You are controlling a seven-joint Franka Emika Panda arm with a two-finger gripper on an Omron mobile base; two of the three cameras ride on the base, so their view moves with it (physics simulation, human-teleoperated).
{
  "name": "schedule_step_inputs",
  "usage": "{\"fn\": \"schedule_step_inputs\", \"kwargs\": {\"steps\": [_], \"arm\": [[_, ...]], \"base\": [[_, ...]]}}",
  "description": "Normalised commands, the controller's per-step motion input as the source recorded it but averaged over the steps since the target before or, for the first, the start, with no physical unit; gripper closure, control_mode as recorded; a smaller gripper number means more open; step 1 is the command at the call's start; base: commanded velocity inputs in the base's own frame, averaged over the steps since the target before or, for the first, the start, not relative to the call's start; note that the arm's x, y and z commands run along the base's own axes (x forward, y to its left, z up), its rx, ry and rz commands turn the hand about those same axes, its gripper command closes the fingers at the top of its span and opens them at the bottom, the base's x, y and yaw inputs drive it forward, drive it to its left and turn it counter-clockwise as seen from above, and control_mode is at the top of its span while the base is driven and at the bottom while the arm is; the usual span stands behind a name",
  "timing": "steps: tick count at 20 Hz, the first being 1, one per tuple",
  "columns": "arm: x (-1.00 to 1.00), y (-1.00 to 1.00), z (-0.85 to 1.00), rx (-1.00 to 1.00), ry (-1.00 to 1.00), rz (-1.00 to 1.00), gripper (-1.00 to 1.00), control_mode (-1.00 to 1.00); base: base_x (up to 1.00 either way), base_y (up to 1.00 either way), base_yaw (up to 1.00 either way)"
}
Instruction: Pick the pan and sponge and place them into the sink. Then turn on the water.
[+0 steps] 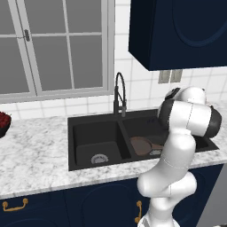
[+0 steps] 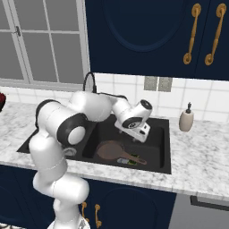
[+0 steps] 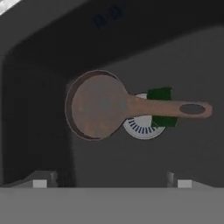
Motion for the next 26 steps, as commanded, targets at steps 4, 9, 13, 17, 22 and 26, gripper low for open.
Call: {"fn": "schedule_step_inputs", "kwargs": {"steps": [4,9,13,17,22,26], "arm": [[0.01,0.54,0.24,0.19,-0.32,-0.1,-1.0,-1.0],[0.03,0.48,0.21,0.13,-0.09,-0.11,-1.0,-1.0],[0.12,0.33,0.09,0.06,0.03,-0.17,-1.0,-1.0],[0.02,0.0,0.03,0.01,0.03,-0.02,-1.0,-1.0],[0.05,0.14,0.0,0.02,-0.02,0.0,-1.0,-1.0],[0.19,0.3,0.12,0.06,-0.03,0.0,-1.0,-1.0]], "base": [[0.0,0.0,0.0],[0.0,0.0,0.0],[0.0,0.0,0.0],[0.0,0.0,0.0],[0.0,0.0,0.0],[0.0,0.0,0.0]]}}
